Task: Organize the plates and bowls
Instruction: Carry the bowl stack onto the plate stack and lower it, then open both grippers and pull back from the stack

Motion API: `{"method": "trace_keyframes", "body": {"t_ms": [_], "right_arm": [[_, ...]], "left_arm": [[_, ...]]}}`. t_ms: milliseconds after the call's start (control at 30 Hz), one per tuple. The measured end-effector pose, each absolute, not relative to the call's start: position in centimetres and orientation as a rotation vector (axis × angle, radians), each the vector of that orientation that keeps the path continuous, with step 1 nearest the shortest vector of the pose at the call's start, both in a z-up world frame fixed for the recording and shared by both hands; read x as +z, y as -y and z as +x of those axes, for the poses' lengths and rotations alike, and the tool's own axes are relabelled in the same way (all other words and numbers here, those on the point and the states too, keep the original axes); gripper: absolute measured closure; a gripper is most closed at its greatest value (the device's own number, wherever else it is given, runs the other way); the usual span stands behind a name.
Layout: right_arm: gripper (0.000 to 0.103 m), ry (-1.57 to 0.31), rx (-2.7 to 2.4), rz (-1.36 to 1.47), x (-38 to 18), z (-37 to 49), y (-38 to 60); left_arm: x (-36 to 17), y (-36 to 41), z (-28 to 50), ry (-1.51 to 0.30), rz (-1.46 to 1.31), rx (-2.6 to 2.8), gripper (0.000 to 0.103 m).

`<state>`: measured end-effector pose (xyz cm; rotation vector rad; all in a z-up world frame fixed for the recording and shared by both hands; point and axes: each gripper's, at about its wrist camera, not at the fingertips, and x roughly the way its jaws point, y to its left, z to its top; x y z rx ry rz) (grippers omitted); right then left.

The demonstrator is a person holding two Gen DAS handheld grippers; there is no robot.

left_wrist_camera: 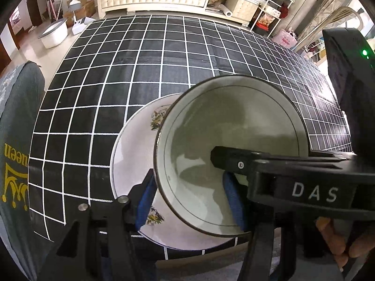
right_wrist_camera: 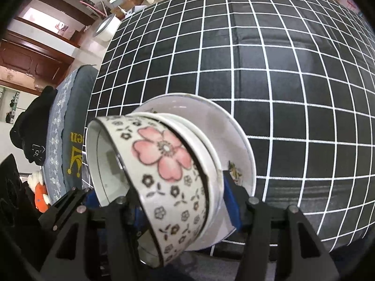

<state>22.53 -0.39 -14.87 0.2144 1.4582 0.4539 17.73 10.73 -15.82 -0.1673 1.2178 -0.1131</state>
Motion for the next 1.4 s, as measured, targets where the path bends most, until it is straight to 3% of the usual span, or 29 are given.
{"method": "trace_keyframes", "body": {"t_ms": [300, 367, 567, 1400], "right_arm": [[0.031, -1.400, 0.458, 0.139, -13.9, 22.0, 0.1], [0.031, -1.377, 0.461, 0.116, -13.5, 21.7, 0.0], [0.028, -1.289, 0.452, 0.089, -11.8, 21.2, 0.3], [0.027, -0.993, 0.351, 0.099, -4.7, 14.0, 8.3]], "left_arm": [[-15.3, -11.0, 17.2, -1.196, -0.178, -0.129, 0.046], [-15.1, -11.2, 17.0, -1.186, -0.174, -0.114, 0.037], [-13.9, -11.6, 16.0, -1.144, -0.155, -0.087, 0.037], [-5.4, -7.3, 9.5, -0.826, 0.026, 0.008, 0.037]]}}
